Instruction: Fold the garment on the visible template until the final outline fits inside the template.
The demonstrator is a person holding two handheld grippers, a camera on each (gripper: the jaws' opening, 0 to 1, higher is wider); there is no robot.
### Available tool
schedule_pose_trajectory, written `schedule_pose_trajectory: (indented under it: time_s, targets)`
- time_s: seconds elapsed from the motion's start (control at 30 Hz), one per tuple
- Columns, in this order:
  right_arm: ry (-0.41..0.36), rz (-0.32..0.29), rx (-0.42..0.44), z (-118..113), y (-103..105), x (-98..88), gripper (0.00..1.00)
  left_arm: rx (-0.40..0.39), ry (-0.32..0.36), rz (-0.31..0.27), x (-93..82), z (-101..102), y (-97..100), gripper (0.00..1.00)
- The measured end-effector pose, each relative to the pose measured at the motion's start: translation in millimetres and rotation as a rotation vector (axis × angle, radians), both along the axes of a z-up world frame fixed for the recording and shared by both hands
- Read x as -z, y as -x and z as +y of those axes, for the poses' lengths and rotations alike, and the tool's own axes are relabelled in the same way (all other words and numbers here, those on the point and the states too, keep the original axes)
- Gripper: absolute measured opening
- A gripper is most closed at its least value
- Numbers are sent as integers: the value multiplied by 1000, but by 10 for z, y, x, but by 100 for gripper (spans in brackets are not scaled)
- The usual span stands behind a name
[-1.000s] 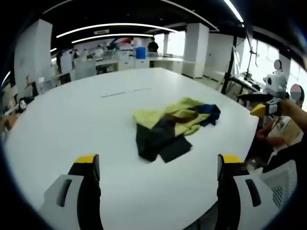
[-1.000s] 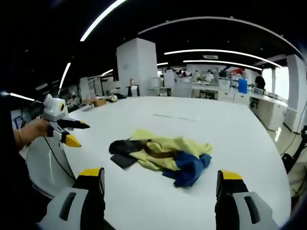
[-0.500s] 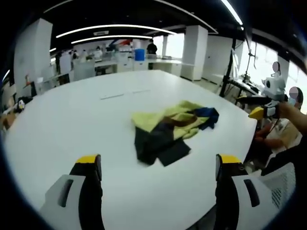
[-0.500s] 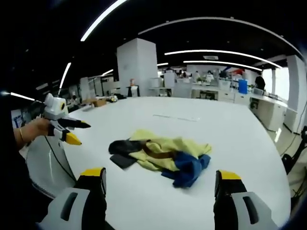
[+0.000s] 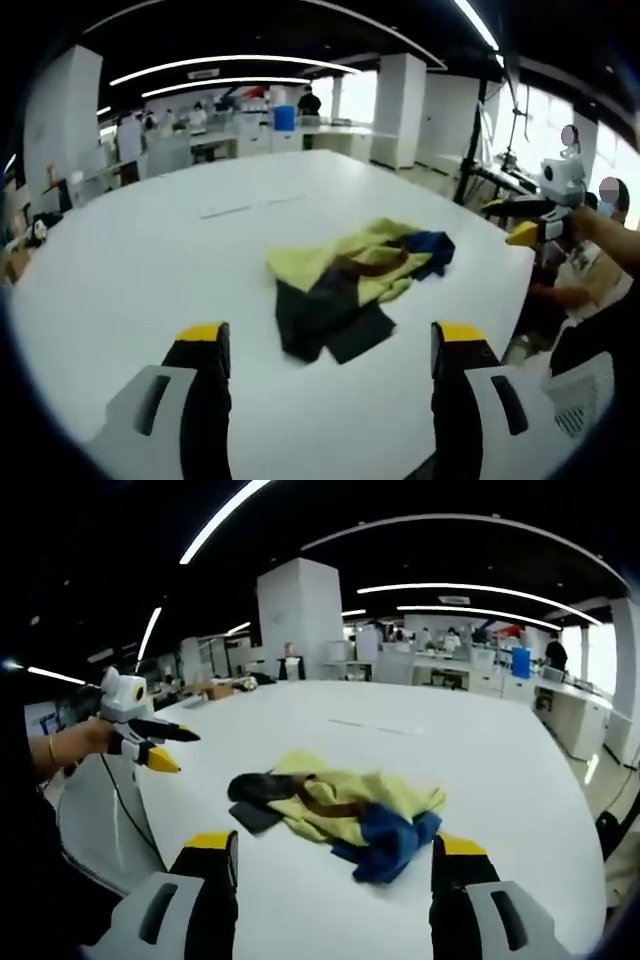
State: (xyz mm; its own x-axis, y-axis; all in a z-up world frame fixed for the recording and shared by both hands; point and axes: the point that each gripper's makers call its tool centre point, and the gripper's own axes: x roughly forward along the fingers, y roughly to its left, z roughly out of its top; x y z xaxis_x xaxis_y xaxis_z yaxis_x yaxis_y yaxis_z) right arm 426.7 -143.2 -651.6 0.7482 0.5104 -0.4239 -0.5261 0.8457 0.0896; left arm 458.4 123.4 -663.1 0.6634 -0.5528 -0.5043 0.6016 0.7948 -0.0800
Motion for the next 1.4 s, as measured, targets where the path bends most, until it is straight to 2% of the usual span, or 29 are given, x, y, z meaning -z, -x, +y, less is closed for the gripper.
schedule_pose_trajectory:
  time_s: [0.1, 0.27, 0.37, 0.43, 0.57, 0.7, 0.83, 0.97, 1.1, 1.23, 1.4]
  targets:
    - [2, 26, -22, -17, -67, 53, 71, 12, 0, 10, 11, -90, -33, 77]
    - [-18, 52, -42, -51, -209, 88, 63, 43, -56, 15, 83, -195, -133, 72]
    - [-6, 51, -36, -107, -323, 95, 50, 52, -81, 28, 156, -234, -222, 67]
    - [-3, 52, -36, -140, -391, 106, 43, 55, -85, 28, 196, -258, -280, 64]
    - [-19, 59, -27, -203, -557, 129, 36, 55, -69, 49, 270, -297, -390, 60]
    - [-4, 63, -27, -239, -683, 191, 30, 64, -92, 53, 362, -309, -524, 50]
    - [17, 84, -44, -246, -770, 295, 26, 67, -97, 63, 450, -328, -617, 43]
    - [22, 114, -61, -240, -824, 397, 23, 78, -113, 101, 586, -355, -658, 41]
    - [31, 145, -83, -220, -863, 512, 20, 102, -158, 121, 709, -355, -672, 37]
    - [49, 176, -85, -236, -879, 621, 20, 91, -145, 148, 802, -327, -706, 34]
    - [37, 222, -68, -256, -872, 736, 20, 98, -143, 167, 891, -313, -700, 28]
